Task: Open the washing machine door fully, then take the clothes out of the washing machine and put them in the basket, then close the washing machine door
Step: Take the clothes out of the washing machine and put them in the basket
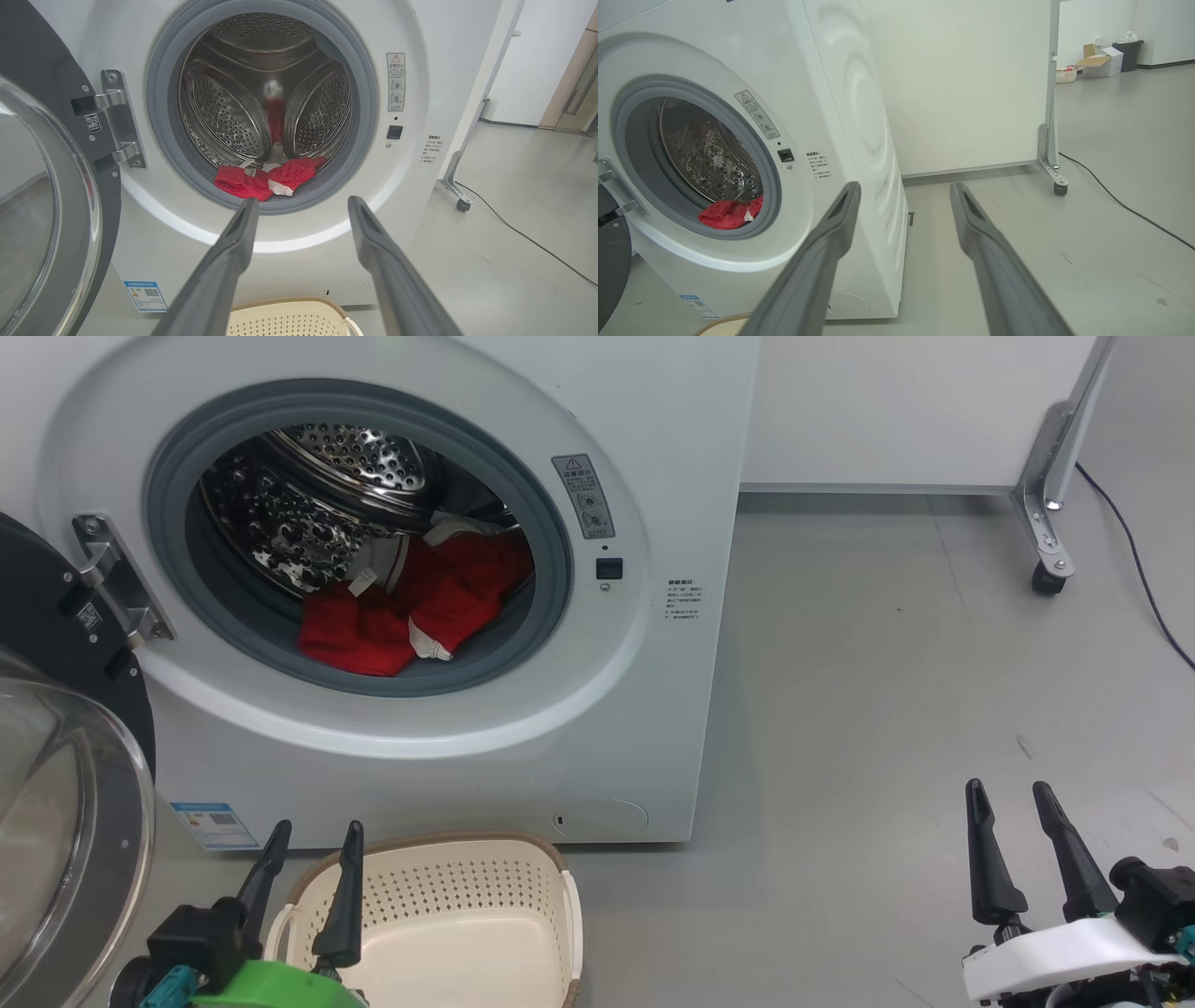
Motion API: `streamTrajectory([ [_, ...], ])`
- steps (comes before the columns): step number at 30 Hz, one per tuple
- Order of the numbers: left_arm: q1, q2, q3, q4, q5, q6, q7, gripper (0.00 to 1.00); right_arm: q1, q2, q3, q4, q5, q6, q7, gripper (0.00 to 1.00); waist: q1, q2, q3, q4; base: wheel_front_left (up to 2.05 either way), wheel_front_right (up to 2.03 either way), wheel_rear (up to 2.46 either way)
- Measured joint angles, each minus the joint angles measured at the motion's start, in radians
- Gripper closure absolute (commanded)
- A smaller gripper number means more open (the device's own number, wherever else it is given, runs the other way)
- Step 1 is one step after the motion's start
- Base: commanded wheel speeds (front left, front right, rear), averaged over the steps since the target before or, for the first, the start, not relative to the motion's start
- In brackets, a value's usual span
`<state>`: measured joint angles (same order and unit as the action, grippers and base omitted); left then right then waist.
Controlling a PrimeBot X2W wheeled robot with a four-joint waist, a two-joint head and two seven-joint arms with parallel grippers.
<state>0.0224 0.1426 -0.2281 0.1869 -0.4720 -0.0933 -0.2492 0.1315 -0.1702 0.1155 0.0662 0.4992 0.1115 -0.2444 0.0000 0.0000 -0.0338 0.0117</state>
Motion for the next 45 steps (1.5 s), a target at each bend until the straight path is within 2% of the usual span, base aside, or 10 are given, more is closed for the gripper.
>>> streamTrajectory([
  [25,0.002,0.000,0.013,-0.001,0.000,0.000,0.000,0.00,0.000,0.005,0.006,0.000,-0.002,0.000,0.000,0.00,0.0000,0.0000,0.006,-0.003,0.00,0.00,0.00],
  [38,0.005,0.001,0.026,-0.015,-0.002,0.002,0.003,0.00,0.000,0.005,0.021,-0.009,-0.008,0.000,0.000,0.00,0.0000,0.0000,0.061,-0.051,0.00,0.00,0.00],
  [45,-0.016,0.017,0.031,-0.034,-0.007,0.015,0.049,0.00,-0.001,0.006,0.031,-0.022,-0.008,0.001,0.000,0.00,0.0000,0.0000,0.124,-0.097,0.00,0.00,0.00],
])
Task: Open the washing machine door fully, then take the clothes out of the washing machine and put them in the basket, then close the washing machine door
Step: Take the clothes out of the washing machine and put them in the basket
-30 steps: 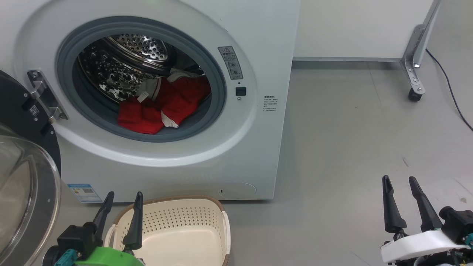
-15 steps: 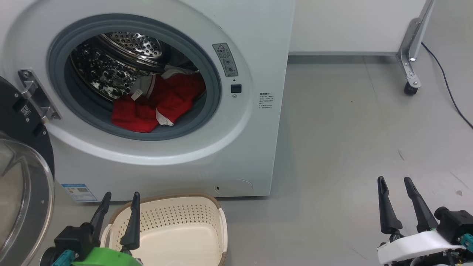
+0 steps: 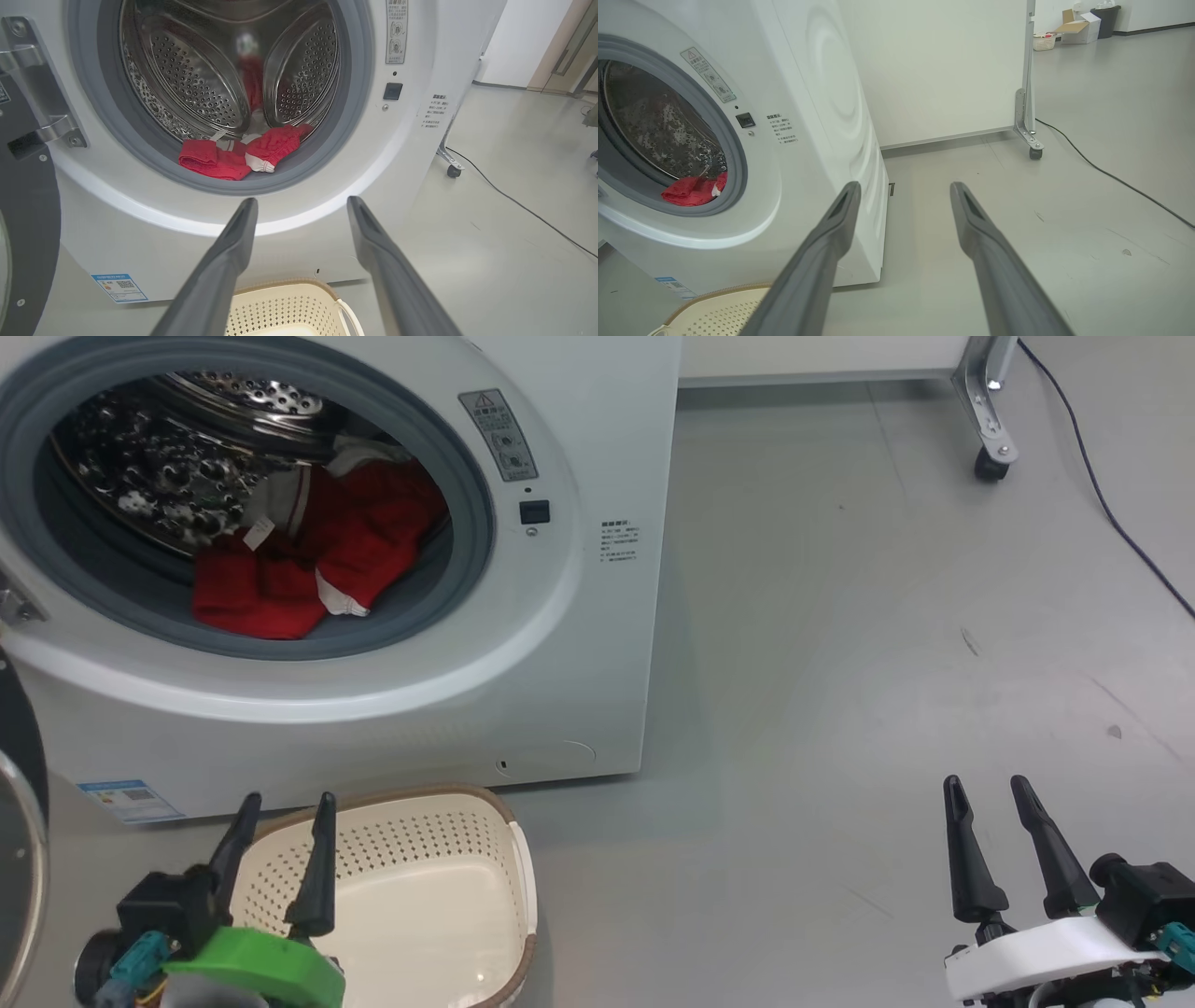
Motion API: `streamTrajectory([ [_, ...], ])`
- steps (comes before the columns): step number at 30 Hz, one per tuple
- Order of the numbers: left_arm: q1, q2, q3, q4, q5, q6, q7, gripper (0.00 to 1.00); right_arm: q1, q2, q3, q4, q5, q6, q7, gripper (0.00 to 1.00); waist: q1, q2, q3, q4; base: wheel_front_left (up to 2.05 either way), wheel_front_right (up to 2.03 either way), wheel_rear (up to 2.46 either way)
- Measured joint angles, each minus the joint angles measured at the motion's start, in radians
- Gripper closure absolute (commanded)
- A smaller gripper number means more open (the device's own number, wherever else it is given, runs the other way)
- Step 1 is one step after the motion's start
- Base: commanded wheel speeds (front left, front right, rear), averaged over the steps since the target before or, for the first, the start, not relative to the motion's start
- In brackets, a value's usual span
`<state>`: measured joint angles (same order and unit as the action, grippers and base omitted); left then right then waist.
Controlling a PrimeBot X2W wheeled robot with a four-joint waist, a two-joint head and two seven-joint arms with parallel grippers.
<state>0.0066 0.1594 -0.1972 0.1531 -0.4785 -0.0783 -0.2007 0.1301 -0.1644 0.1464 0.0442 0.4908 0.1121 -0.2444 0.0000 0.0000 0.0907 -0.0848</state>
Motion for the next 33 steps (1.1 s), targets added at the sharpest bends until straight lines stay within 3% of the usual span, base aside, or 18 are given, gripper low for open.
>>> streamTrajectory([
  [16,-0.257,0.107,0.063,0.019,0.075,0.093,0.165,0.00,-0.090,0.038,0.055,0.001,0.001,0.002,0.000,0.00,0.0000,0.0000,0.179,-0.147,0.00,0.00,0.00],
  [22,-0.337,0.126,0.100,0.060,0.072,0.123,0.232,0.00,-0.113,0.058,0.078,0.024,0.003,0.005,0.000,0.00,0.0000,0.0000,0.232,-0.217,0.00,0.00,0.00],
  [29,-0.427,0.131,0.130,0.102,0.027,0.129,0.297,0.00,-0.142,0.068,0.079,0.035,0.011,0.009,0.000,0.00,0.0000,0.0000,0.280,-0.281,0.00,0.00,0.00],
  [33,-0.489,0.167,0.165,0.151,0.027,0.149,0.344,0.00,-0.160,0.073,0.080,0.044,0.013,0.009,0.000,0.00,0.0000,0.0000,0.318,-0.324,0.00,0.00,0.00],
])
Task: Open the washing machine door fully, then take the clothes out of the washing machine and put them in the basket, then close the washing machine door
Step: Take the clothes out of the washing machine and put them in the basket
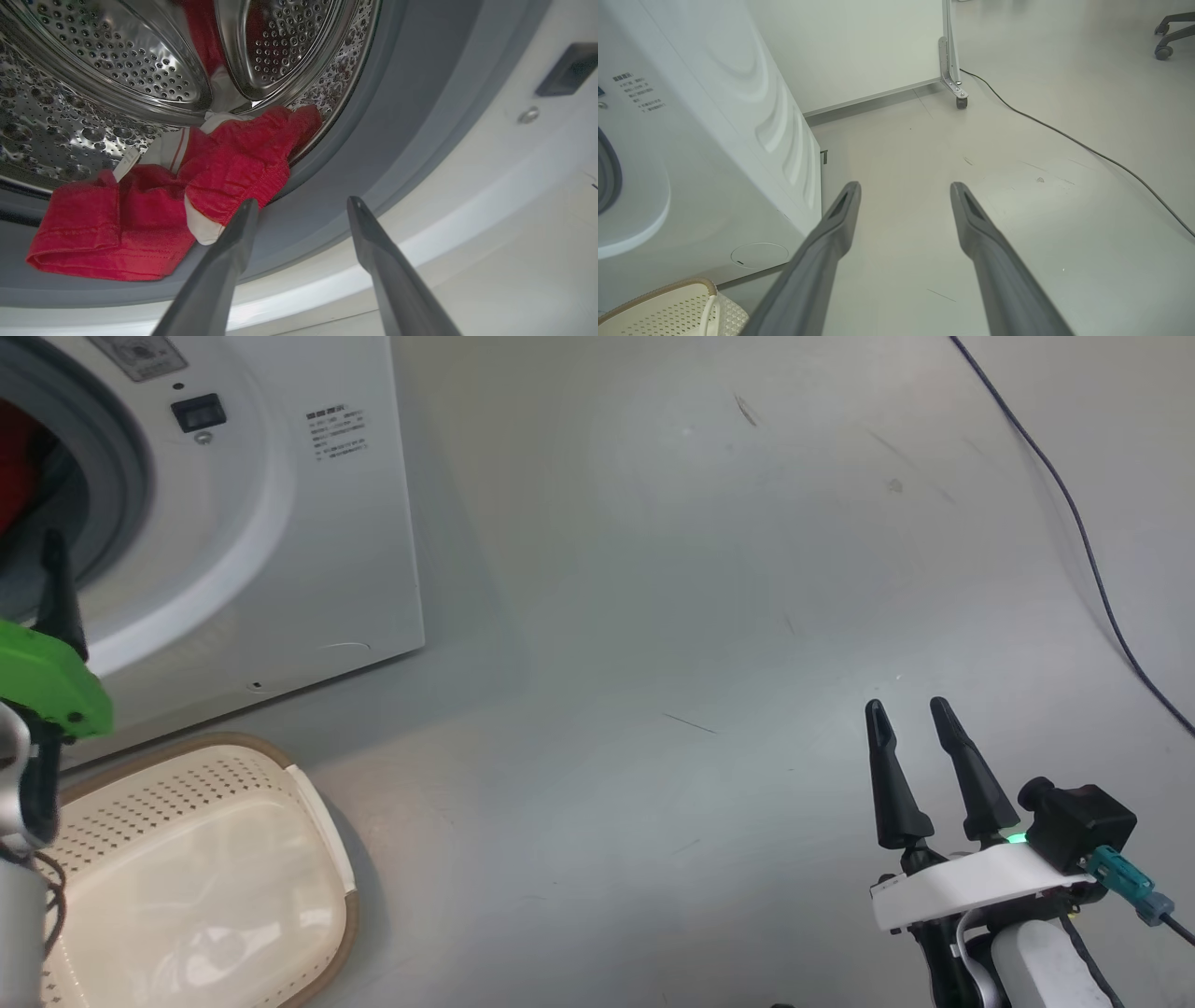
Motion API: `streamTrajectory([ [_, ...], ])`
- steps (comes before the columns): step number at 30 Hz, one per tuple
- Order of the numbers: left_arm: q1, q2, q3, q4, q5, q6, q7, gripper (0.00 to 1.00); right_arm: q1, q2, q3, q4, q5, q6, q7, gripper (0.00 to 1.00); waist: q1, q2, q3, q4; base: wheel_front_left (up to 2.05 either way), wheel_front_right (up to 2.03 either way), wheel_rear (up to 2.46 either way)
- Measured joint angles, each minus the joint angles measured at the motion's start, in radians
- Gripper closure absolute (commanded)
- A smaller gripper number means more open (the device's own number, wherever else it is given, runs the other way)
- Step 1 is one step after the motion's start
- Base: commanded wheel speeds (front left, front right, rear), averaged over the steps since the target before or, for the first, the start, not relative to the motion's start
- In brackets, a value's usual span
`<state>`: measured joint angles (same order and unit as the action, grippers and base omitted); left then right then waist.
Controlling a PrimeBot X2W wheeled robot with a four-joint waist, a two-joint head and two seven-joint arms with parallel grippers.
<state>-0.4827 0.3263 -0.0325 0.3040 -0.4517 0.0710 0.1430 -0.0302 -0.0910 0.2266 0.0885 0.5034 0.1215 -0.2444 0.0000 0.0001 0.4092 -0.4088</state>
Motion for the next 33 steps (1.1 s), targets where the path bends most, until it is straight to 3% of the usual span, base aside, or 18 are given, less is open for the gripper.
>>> streamTrajectory([
  [8,-0.062,0.080,0.052,0.081,0.013,0.021,0.046,0.00,-0.027,0.014,0.004,0.015,0.007,0.000,0.000,0.00,0.0000,0.0000,0.048,-0.059,0.00,0.00,0.00],
  [22,-0.169,0.142,0.037,0.181,0.076,0.030,0.113,0.00,-0.041,0.022,-0.006,0.015,0.007,0.000,0.000,0.00,0.0000,0.0000,0.094,-0.104,0.00,0.00,0.00],
  [33,-0.245,0.154,0.031,0.267,0.108,0.038,0.179,0.00,-0.049,0.029,-0.004,0.015,0.007,0.000,0.000,0.00,0.0000,0.0000,0.109,-0.118,0.00,0.00,0.00],
])
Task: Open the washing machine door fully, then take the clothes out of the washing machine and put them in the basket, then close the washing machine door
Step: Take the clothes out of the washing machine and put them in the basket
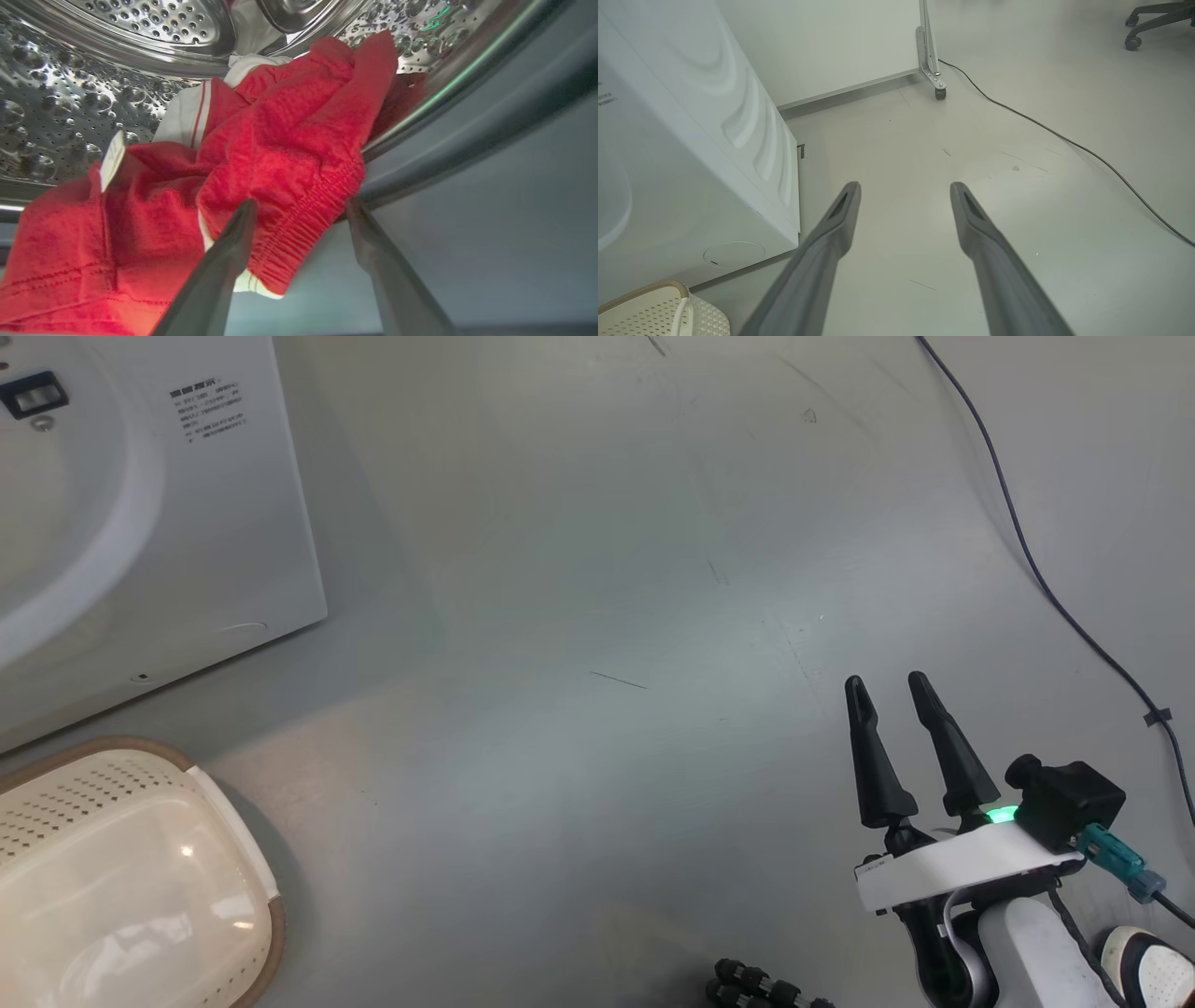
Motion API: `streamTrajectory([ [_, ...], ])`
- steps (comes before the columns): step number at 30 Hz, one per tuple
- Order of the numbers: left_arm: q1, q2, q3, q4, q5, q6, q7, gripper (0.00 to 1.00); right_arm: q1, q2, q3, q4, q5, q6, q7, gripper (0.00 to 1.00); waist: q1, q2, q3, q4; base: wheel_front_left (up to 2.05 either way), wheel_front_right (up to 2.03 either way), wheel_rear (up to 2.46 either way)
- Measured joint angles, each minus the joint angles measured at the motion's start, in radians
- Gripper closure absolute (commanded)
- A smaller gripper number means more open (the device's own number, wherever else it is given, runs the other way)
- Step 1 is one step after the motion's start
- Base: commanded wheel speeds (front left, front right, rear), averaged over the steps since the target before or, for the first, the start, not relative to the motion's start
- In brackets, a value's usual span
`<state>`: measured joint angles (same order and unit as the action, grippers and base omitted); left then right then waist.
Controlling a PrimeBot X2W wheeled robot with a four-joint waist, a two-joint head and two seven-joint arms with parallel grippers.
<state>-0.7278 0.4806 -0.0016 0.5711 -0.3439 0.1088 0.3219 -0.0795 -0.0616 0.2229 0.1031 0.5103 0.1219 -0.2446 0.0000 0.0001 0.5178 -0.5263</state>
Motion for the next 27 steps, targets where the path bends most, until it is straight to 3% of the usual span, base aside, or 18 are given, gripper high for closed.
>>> streamTrajectory([
  [18,-0.088,0.022,-0.007,0.092,0.045,0.002,0.056,0.03,-0.028,0.006,0.021,0.000,0.000,0.000,0.000,0.00,0.0000,0.0000,0.025,-0.019,0.00,0.00,0.00],
  [19,-0.092,0.022,-0.006,0.097,0.047,0.002,0.056,0.58,-0.031,0.006,0.021,0.000,0.000,0.000,0.000,0.00,0.0000,0.0000,0.026,-0.020,0.00,0.00,0.00],
  [20,-0.094,0.022,-0.005,0.099,0.047,0.002,0.056,0.89,-0.033,0.006,0.021,0.000,0.000,0.000,0.000,0.00,0.0000,0.0000,0.027,-0.020,0.00,0.00,0.00],
  [21,-0.094,0.021,-0.005,0.101,0.047,0.002,0.056,1.00,-0.035,0.006,0.021,0.000,0.000,0.000,0.000,0.00,0.0000,0.0000,0.027,-0.021,0.00,0.00,0.00],
  [27,-0.094,0.015,-0.006,0.120,0.047,0.002,0.032,1.00,-0.036,0.007,0.016,0.000,0.000,0.000,0.000,0.00,0.0000,0.0000,0.023,-0.017,0.00,0.00,0.00],
])
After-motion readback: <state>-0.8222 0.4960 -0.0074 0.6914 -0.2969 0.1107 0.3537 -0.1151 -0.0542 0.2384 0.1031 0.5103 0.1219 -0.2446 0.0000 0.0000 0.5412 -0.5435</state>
